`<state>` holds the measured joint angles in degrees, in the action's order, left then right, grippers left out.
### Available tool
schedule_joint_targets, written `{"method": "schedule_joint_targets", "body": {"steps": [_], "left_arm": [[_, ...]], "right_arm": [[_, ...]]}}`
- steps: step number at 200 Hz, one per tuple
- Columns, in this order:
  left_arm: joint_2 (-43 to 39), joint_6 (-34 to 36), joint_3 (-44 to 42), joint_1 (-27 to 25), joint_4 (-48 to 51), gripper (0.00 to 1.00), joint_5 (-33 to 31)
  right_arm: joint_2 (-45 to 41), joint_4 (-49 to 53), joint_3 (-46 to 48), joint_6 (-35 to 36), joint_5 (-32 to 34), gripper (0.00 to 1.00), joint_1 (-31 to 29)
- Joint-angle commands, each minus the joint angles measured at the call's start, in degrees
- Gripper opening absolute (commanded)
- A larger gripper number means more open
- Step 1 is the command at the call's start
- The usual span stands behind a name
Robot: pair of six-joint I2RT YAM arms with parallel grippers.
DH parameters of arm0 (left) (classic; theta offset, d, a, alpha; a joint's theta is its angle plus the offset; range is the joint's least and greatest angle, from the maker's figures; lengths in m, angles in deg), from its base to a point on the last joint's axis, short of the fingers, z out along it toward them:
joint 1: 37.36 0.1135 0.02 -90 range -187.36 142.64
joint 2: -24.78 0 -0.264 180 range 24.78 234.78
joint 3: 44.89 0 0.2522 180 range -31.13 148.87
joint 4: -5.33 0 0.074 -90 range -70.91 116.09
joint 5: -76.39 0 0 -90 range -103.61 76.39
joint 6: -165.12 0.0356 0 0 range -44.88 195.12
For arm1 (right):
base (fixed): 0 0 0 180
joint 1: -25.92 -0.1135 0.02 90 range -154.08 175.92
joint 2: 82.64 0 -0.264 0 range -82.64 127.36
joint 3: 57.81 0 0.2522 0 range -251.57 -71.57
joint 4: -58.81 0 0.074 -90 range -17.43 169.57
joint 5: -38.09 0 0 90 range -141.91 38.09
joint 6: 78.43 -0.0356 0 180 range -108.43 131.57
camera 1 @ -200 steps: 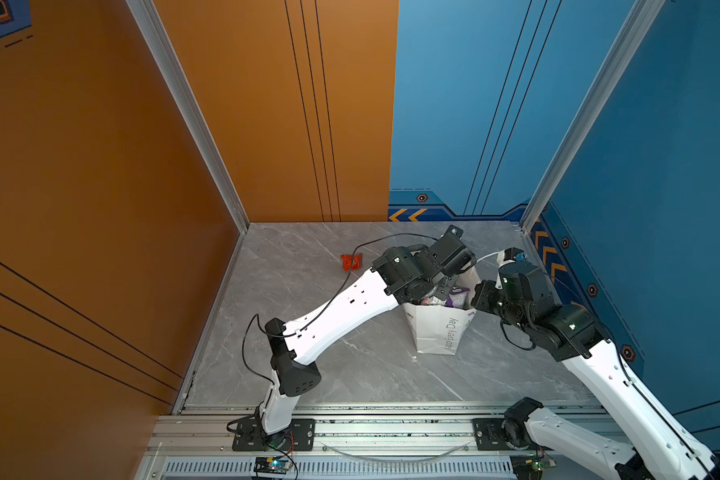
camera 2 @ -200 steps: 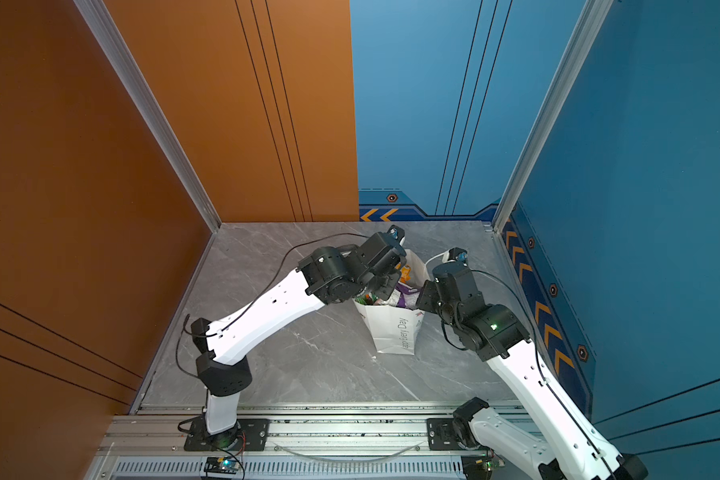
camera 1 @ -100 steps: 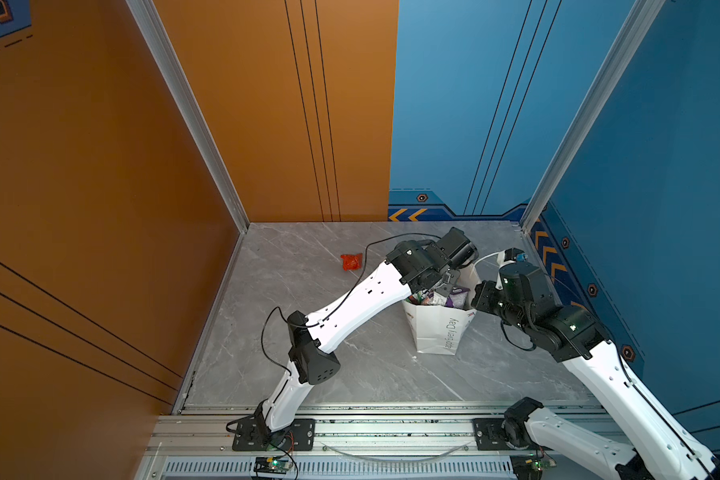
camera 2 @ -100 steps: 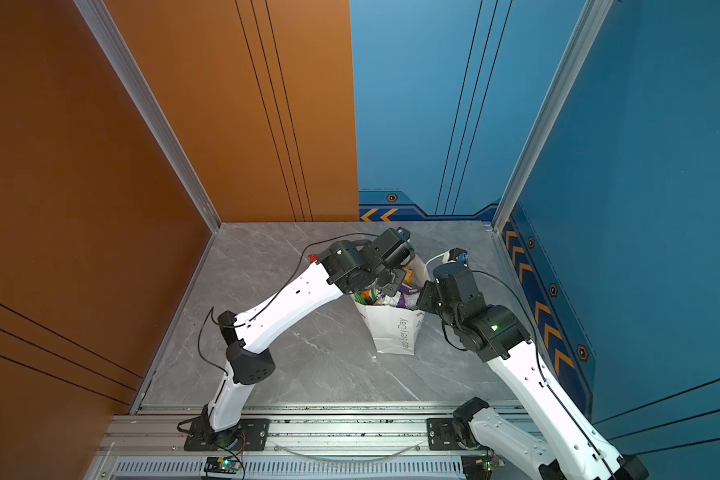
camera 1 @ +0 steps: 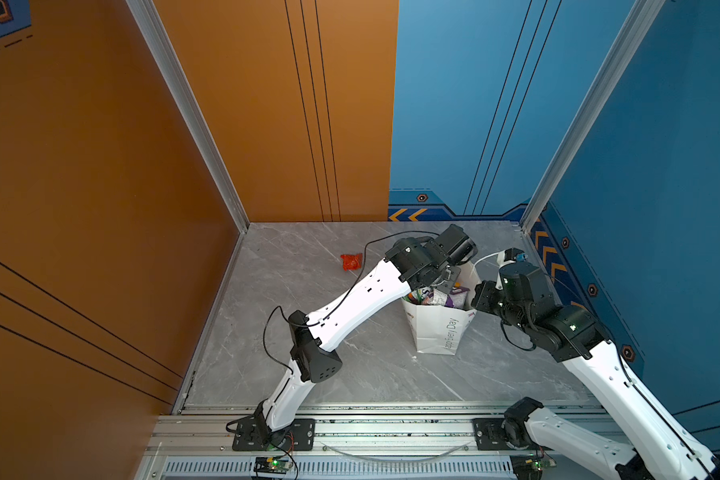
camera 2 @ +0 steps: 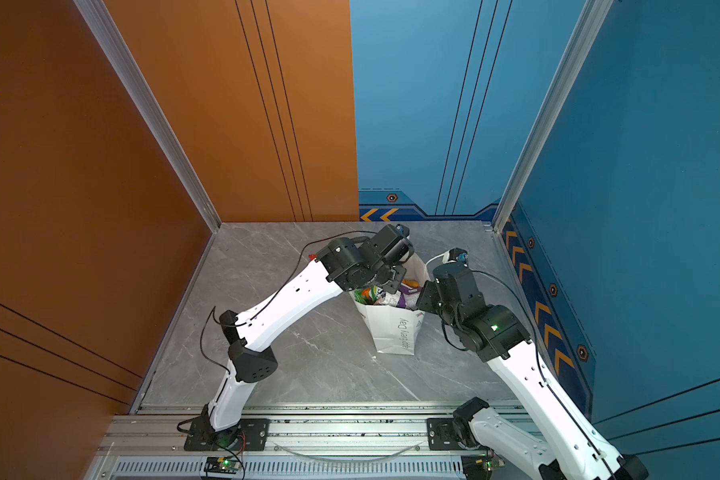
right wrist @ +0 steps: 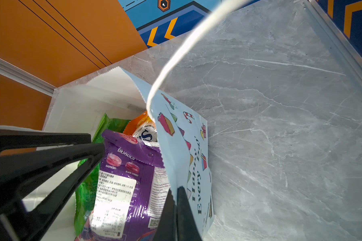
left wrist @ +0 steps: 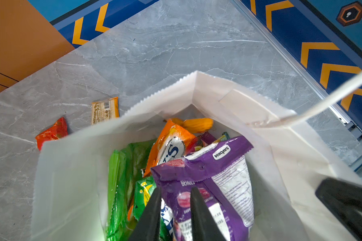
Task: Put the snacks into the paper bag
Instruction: 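Raise the left gripper out of the bag and move toward the red wrapper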
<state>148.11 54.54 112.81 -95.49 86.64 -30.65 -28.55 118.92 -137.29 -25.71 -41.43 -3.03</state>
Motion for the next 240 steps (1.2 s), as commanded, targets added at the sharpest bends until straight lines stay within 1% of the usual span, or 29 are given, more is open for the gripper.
{"method": "schedule_joint_targets", "body": {"steps": [1,29,68,111,130,149,189,219,240], "left_arm": [[-2.92,-0.42,-0.29,0.32,1.14,0.28,0.66],[-6.08,-0.25,-3.23,-0.4,1.06,0.34,-0.32],[-10.05,-0.63,-6.37,-1.17,0.85,0.36,-1.84],[-14.56,1.52,-7.12,-4.44,0.61,0.45,-4.85],[-18.51,2.63,-10.28,-5.74,-1.3,0.49,-7.24],[-24.55,3.56,-17.07,-6.47,-5.55,0.52,-9.84],[-41.54,4.44,-37.64,-6.0,-20.16,0.6,-15.51],[-53.27,2.21,-50.51,-2.24,-28.24,0.63,-17.04],[-60.01,-0.32,-57.84,1.1,-31.89,0.64,-16.18]], "right_arm": [[-0.91,-1.77,-0.81,0.25,-0.76,0.0,-0.49],[-0.97,-1.7,-0.8,0.19,-0.56,0.0,-0.49],[-0.91,-1.79,-0.72,0.19,-0.68,0.0,-0.49],[-1.17,-1.43,-0.88,0.27,-0.2,0.0,-0.58],[-1.35,-1.26,-0.75,0.28,-0.11,0.0,-0.49],[-1.35,-1.09,-0.88,0.36,-0.07,0.0,-0.49],[-1.35,-1.0,-0.9,0.46,-0.02,0.0,-0.32],[-1.09,-1.0,-1.13,0.61,0.07,0.0,-0.24],[-1.13,-1.02,-1.0,0.62,0.23,0.0,-0.23]]}}
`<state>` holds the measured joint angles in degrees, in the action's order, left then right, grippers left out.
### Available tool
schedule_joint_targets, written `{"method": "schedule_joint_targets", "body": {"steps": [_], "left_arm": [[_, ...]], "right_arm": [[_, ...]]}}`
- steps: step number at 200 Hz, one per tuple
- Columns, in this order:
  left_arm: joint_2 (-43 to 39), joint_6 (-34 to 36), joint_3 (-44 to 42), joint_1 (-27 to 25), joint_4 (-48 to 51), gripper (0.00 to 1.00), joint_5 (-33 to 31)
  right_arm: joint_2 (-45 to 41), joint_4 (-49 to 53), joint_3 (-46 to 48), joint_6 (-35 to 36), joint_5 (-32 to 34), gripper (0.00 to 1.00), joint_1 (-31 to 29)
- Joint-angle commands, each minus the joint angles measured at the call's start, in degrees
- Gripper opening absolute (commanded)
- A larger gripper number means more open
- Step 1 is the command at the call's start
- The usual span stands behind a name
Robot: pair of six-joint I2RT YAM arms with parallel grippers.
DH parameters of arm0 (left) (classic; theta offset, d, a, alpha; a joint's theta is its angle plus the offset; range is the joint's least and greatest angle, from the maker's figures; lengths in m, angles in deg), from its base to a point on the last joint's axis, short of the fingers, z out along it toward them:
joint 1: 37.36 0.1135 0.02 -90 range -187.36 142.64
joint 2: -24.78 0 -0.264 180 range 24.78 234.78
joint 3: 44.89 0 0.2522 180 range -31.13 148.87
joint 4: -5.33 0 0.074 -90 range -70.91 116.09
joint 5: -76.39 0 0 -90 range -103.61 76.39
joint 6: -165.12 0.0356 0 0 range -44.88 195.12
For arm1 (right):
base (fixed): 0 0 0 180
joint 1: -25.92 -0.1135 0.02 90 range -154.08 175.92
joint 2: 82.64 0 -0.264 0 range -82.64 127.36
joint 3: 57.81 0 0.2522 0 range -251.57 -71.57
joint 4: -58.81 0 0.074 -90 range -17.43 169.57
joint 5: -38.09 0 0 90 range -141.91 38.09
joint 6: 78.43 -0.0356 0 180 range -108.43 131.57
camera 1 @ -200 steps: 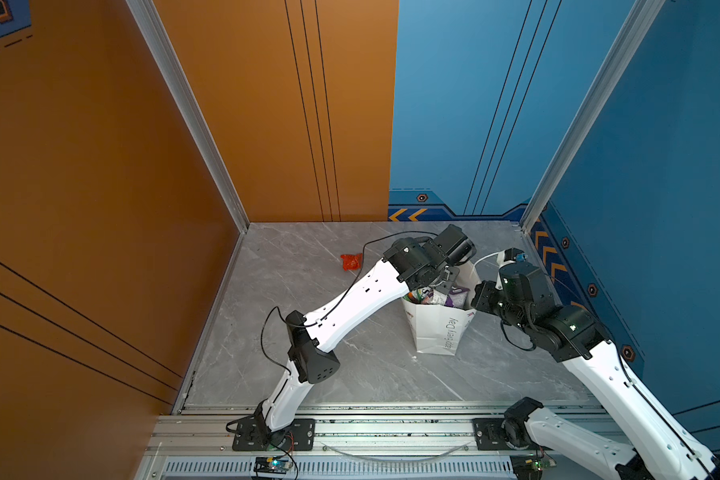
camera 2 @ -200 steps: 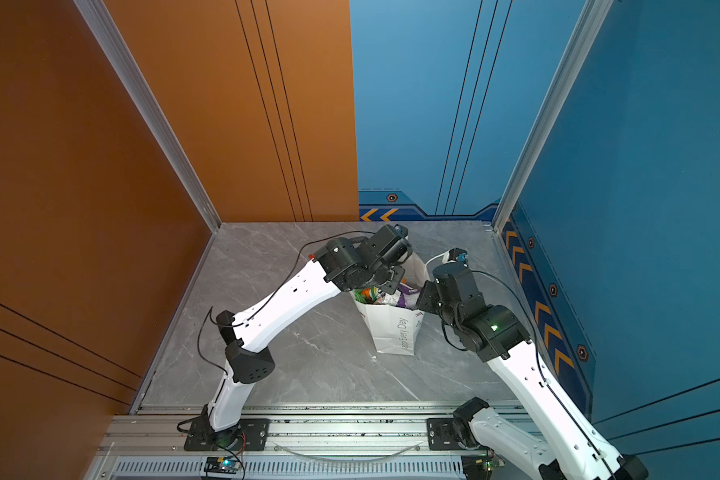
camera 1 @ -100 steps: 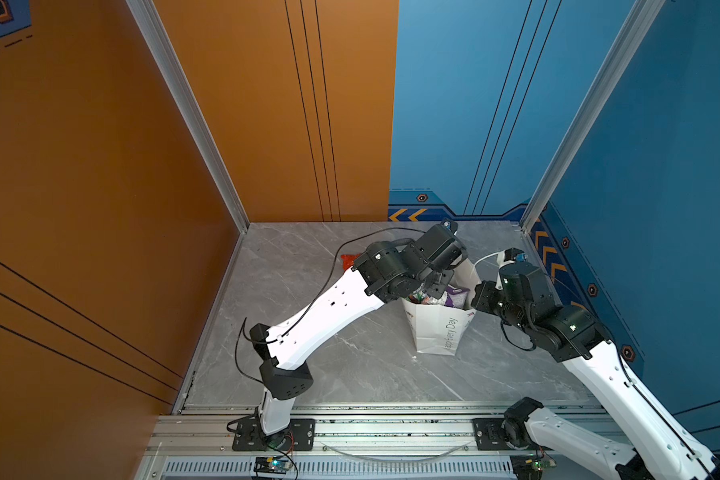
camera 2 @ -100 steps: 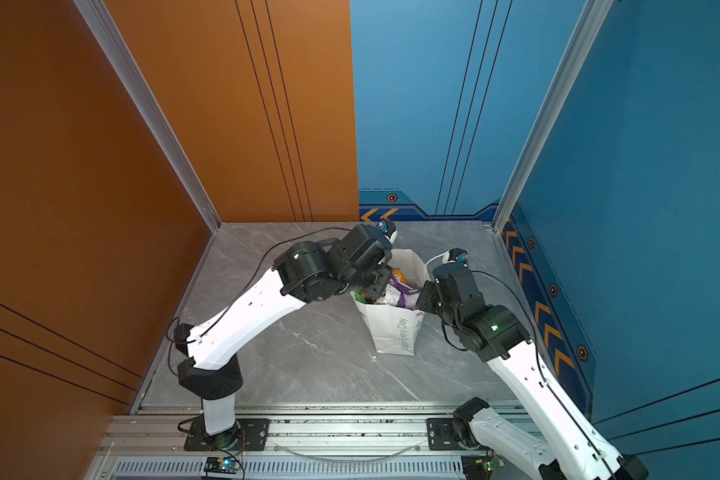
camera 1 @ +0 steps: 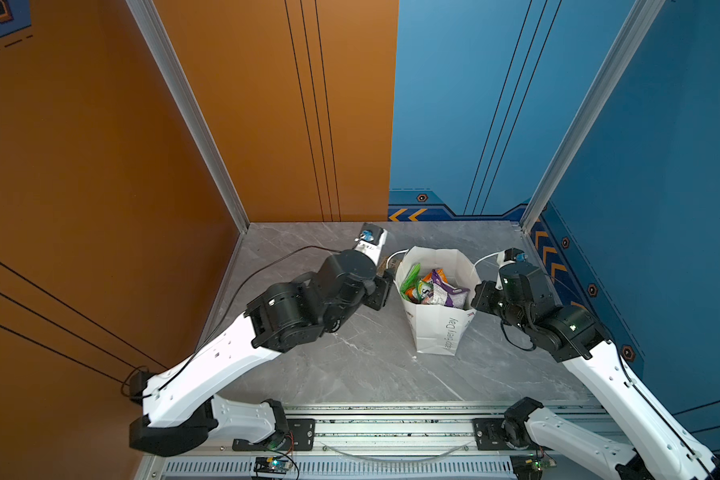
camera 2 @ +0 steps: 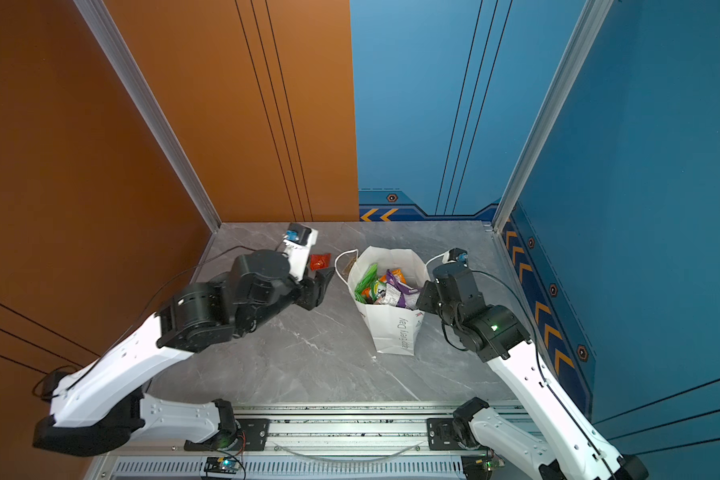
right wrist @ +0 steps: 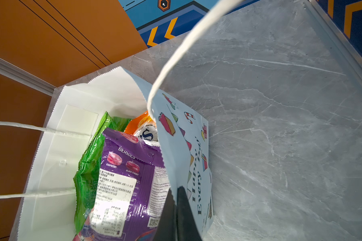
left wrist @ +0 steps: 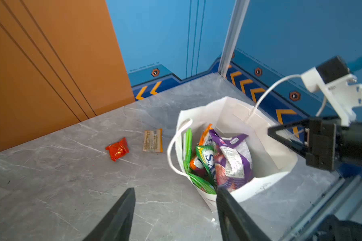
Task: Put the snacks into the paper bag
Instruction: 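Raise the left gripper out of the bag and move toward the red wrapper, then lower the left gripper onto the red wrapper and close on it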
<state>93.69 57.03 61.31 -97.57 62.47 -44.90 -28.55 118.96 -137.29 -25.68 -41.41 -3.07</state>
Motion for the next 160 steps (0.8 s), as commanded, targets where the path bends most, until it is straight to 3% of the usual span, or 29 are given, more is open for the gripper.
{"method": "schedule_joint_targets", "body": {"steps": [1,54,88,132,160], "left_arm": [[-5.87,-2.95,-6.63,3.39,-7.84,0.64,-1.85],[-15.85,-11.8,-20.32,15.32,-10.24,0.69,0.98],[-16.59,-19.75,-27.06,28.12,-10.93,0.71,12.49],[-9.18,-24.53,-31.0,43.48,-14.75,0.72,28.61],[0.73,-26.43,-31.06,48.54,-19.82,0.74,35.91]], "right_arm": [[-1.15,-1.09,-1.0,0.6,0.21,0.0,-0.19],[-0.91,-0.95,-1.21,0.6,0.2,0.0,-0.19],[-1.0,-0.69,-1.22,0.47,0.29,0.0,-0.1],[-0.89,-0.71,-0.91,0.53,-0.12,0.0,-0.1],[-1.17,-1.0,-0.58,0.48,-0.56,0.0,-0.12]]}}
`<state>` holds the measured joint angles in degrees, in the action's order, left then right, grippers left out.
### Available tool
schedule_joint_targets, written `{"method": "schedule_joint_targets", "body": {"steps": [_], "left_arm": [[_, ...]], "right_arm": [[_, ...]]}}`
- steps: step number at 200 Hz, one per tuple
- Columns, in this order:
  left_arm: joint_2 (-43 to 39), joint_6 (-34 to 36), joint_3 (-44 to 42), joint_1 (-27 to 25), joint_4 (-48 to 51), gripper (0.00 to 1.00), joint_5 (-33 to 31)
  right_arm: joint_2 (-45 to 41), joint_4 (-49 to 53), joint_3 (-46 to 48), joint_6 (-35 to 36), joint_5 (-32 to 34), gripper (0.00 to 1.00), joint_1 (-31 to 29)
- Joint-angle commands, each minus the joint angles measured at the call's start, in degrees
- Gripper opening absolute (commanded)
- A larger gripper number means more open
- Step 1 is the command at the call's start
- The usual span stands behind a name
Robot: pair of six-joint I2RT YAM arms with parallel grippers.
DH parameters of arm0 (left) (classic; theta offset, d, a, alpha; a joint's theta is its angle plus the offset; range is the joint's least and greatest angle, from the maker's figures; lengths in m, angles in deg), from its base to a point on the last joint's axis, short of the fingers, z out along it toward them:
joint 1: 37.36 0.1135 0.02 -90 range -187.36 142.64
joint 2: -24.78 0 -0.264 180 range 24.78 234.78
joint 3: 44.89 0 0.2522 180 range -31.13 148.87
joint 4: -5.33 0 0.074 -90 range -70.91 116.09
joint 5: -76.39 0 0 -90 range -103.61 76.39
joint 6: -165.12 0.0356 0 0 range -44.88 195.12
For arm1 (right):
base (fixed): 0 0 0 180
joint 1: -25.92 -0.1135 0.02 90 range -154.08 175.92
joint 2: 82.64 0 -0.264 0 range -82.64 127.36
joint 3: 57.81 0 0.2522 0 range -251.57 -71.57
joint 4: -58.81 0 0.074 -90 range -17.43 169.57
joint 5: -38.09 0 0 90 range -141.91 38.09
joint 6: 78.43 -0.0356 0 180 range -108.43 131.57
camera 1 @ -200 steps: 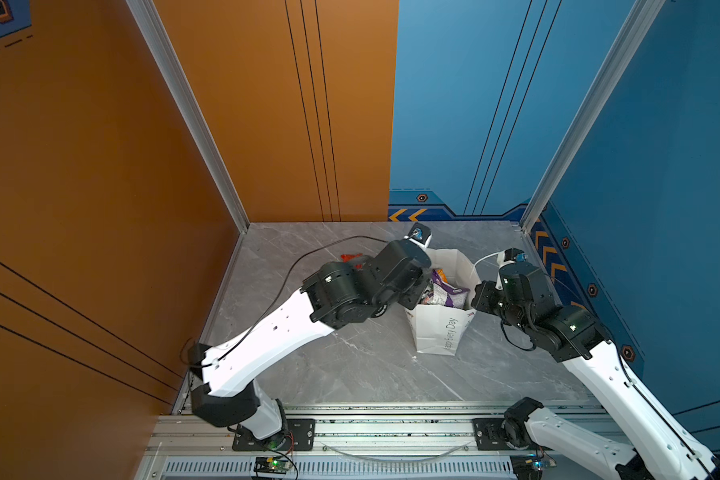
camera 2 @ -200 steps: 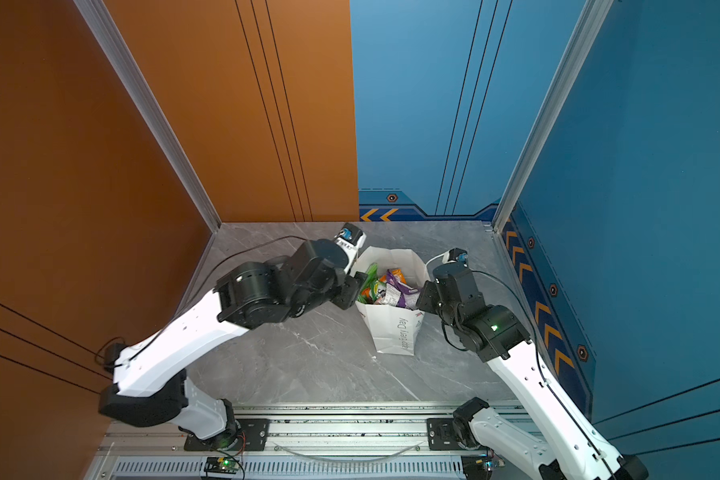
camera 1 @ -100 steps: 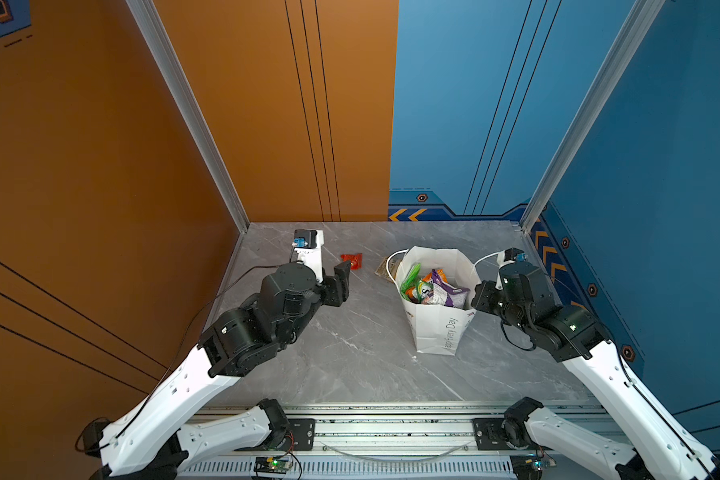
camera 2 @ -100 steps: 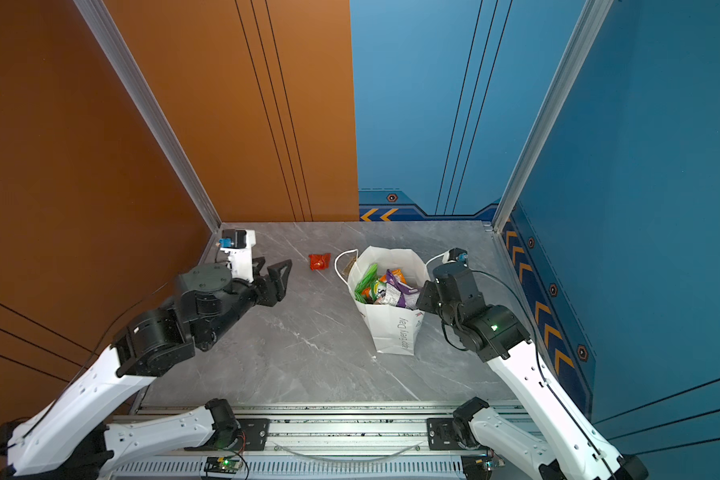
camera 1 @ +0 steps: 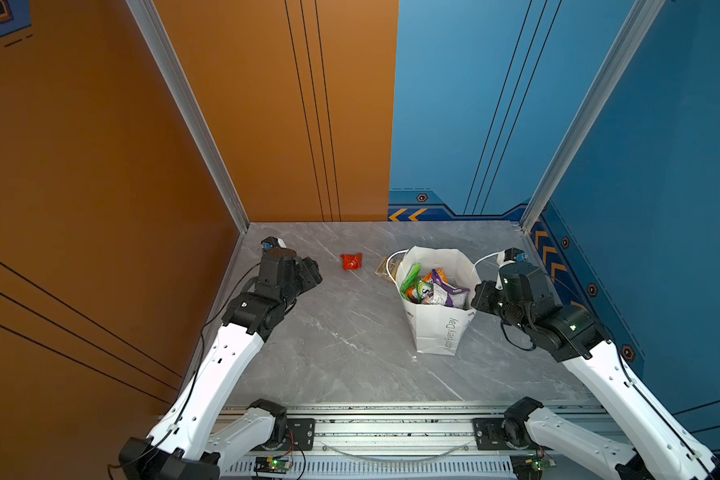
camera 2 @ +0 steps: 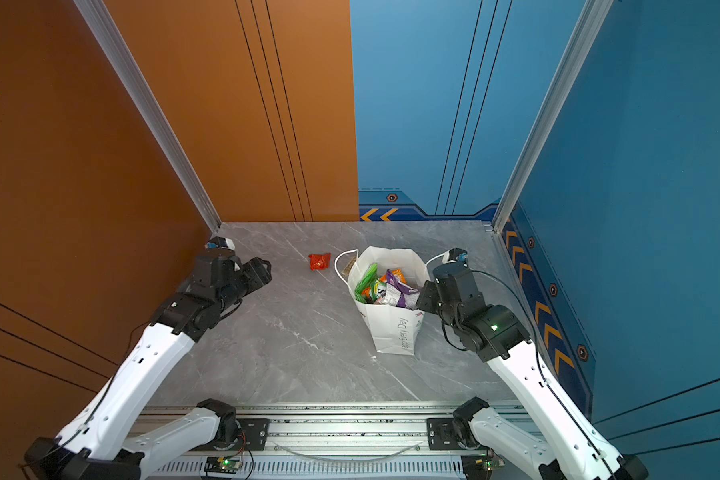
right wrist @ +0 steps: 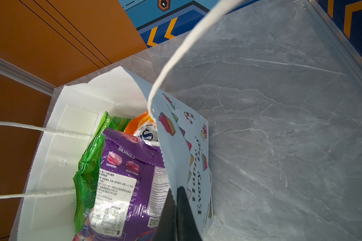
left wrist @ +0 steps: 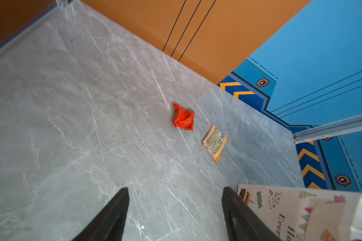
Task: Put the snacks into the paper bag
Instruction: 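Lower the left gripper onto the red wrapper and close on it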
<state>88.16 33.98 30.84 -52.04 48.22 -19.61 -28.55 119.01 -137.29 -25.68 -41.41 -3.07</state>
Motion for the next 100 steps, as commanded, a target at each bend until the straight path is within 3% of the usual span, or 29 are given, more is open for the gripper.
{"method": "schedule_joint_targets", "body": {"steps": [1,38,100], "left_arm": [[6.64,-3.39,-0.52,3.13,-5.75,0.75,10.77],[20.84,-6.49,1.48,6.19,-12.82,0.75,17.9],[40.73,-8.4,10.71,6.7,-21.3,0.7,23.88]], "right_arm": [[-1.17,-1.02,-0.52,0.46,-0.52,0.0,-0.15],[-0.92,-0.82,-0.29,0.34,-0.44,0.0,-0.08],[-0.3,0.15,-0.22,0.44,0.39,0.0,-0.1]]}}
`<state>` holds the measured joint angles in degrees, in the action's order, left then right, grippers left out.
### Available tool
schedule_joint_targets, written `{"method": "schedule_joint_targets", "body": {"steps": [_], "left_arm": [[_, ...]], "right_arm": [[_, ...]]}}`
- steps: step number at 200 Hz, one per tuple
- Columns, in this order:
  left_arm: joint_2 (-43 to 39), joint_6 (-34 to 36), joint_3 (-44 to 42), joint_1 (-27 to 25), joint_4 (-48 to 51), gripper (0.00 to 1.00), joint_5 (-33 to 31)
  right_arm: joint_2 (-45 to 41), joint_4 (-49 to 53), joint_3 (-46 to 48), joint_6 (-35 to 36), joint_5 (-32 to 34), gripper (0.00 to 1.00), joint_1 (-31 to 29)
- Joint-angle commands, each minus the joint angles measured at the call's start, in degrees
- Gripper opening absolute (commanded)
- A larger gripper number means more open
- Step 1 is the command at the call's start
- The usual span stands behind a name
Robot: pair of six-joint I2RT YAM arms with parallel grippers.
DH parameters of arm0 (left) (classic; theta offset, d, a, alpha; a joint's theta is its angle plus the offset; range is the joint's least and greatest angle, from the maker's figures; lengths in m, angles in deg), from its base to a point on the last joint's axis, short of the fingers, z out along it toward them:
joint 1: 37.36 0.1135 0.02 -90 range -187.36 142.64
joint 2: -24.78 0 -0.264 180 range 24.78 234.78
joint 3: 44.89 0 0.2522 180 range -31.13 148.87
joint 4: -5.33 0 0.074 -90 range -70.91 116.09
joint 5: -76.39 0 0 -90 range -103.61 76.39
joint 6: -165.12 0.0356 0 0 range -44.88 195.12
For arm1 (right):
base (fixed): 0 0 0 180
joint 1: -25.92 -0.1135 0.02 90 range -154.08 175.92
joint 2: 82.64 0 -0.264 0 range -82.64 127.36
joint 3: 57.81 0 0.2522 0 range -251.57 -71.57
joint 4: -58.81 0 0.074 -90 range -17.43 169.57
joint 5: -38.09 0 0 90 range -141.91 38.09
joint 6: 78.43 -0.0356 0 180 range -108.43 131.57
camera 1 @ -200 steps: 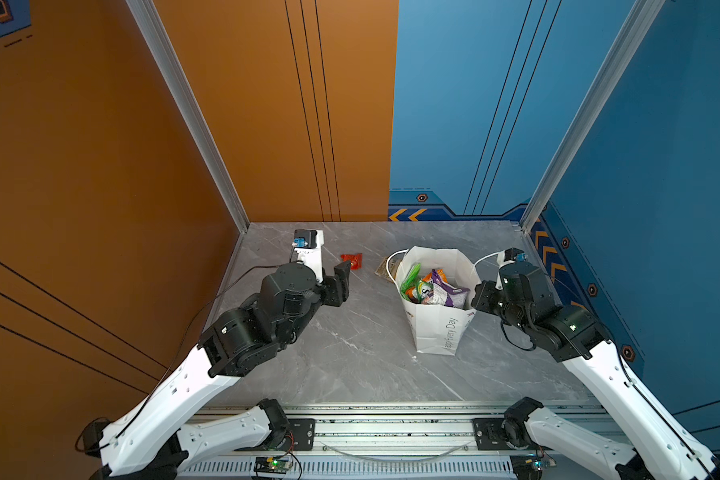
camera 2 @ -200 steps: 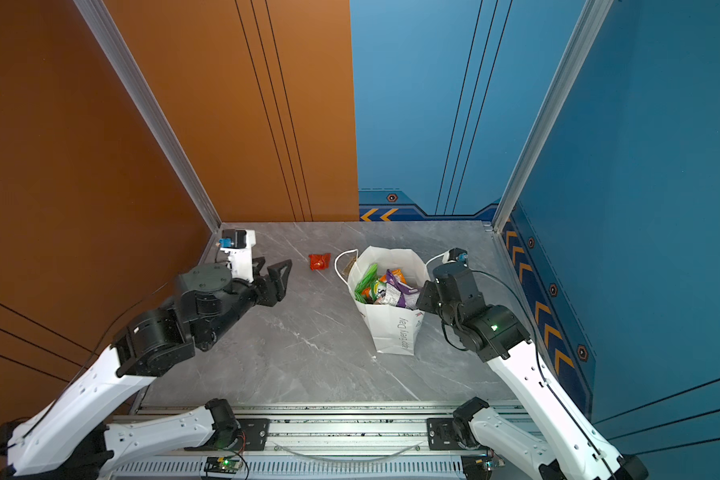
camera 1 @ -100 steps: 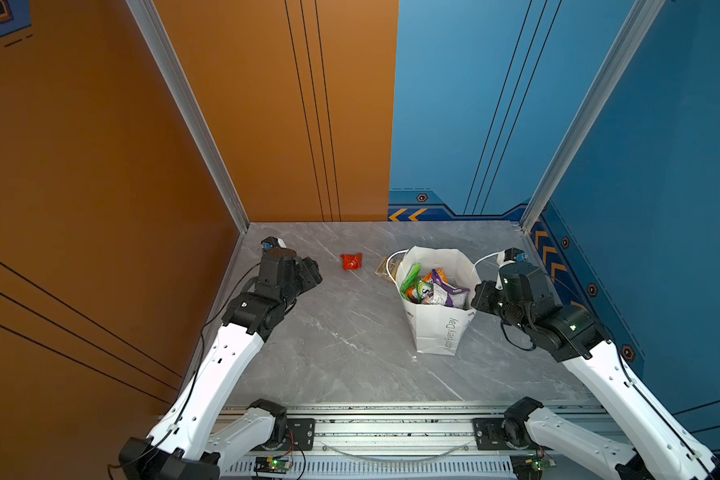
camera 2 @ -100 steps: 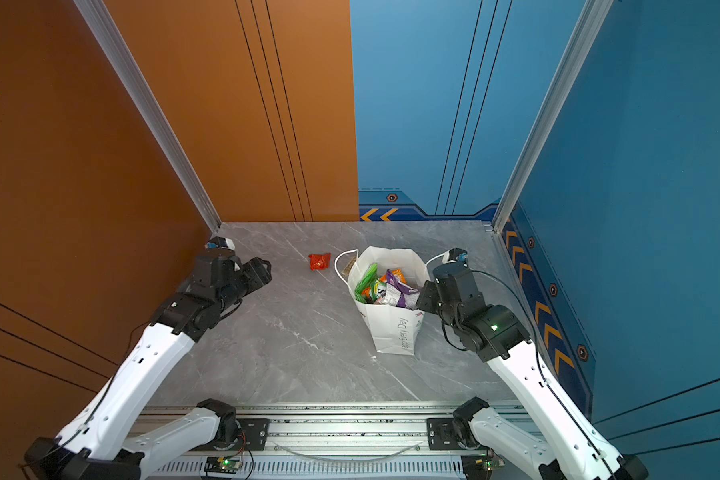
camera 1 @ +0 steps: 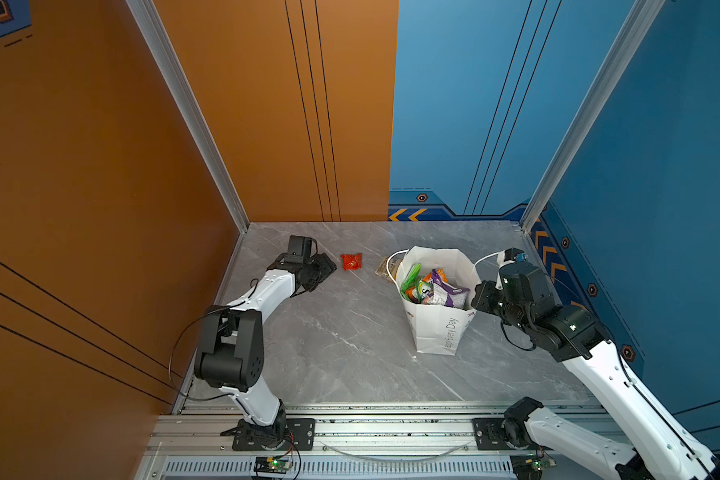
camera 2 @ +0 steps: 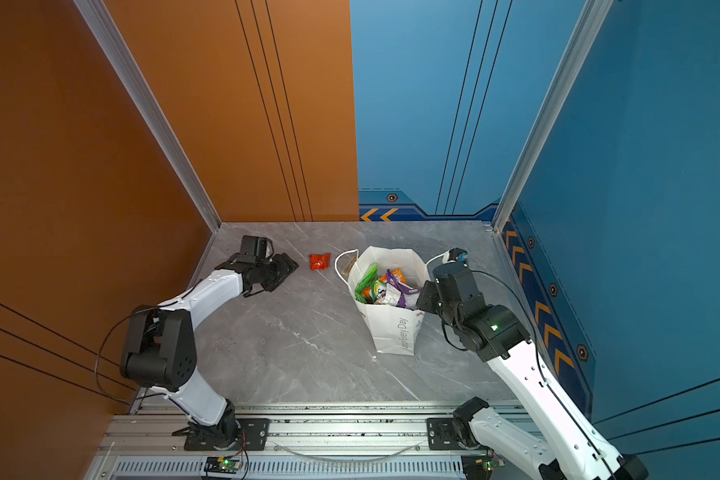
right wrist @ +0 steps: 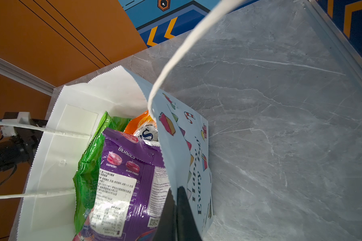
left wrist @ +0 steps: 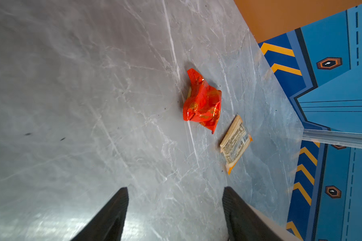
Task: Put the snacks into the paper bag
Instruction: 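Lower the left gripper onto the red wrapper and close on it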
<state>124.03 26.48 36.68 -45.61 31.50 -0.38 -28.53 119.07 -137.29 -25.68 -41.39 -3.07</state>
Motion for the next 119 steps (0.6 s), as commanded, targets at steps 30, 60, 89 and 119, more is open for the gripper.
{"method": "schedule_joint_targets", "body": {"steps": [30,60,89,119], "left_arm": [[12.37,0.01,10.49,-0.09,-4.88,0.65,6.45],[18.58,1.67,16.83,-0.71,0.07,0.63,5.28],[23.9,2.14,21.59,-1.21,2.25,0.58,5.65],[28.17,2.55,25.54,-1.85,3.96,0.43,6.42]], "right_arm": [[0.45,-0.24,0.1,0.35,0.22,0.0,-0.09],[1.17,-0.08,-0.25,0.42,0.03,0.0,-0.08],[1.44,0.17,-0.64,0.78,0.46,0.0,-0.01],[1.7,0.17,-0.54,0.84,0.36,0.0,0.17]]}}
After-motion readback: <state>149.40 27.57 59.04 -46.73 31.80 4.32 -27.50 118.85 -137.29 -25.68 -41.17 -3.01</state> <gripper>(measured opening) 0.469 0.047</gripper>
